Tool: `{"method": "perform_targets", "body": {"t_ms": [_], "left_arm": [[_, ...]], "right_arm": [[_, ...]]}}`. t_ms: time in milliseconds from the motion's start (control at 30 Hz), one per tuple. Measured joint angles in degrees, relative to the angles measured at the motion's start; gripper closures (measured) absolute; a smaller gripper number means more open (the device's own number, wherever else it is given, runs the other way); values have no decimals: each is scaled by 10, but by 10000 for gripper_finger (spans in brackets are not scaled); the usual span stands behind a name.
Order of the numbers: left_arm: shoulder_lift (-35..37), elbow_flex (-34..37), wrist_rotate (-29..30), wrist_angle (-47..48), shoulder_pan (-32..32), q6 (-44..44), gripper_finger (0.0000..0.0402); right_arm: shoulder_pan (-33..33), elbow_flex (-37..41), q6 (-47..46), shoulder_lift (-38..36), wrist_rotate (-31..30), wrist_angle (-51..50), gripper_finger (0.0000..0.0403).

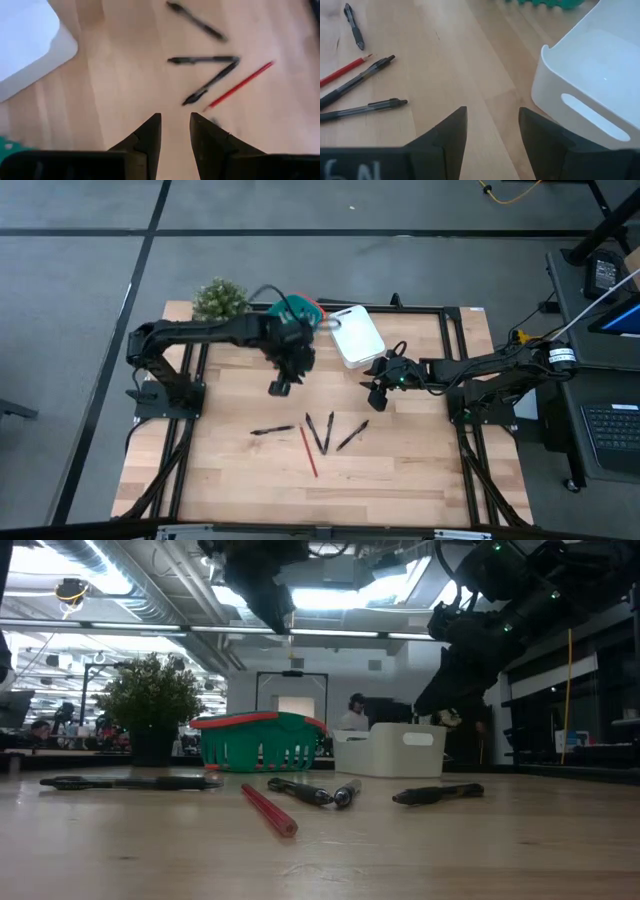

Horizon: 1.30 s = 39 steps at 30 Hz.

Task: Sort pens & pencils
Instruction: Put the red pencil into the green basket

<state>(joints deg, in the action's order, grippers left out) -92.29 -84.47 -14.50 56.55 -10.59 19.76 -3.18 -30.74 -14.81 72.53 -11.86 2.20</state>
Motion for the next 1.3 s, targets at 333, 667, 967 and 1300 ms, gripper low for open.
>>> {"method": "perform_targets", "body": {"t_ms": [333,667,967,1300], "left_arm": [[-91,35,201,-2,136,49,305],[-166,35,244,-31,220,161,305],[-170,35,193,-97,235,210,305],[-184,35,177,-101,263,214,305]], "right_arm": [[18,0,-15,0,15,-10,223],[53,0,-40,0,11,-17,223],[77,0,-81,0,9,-36,223],[106,0,-136,2,-21,-38,223]]}}
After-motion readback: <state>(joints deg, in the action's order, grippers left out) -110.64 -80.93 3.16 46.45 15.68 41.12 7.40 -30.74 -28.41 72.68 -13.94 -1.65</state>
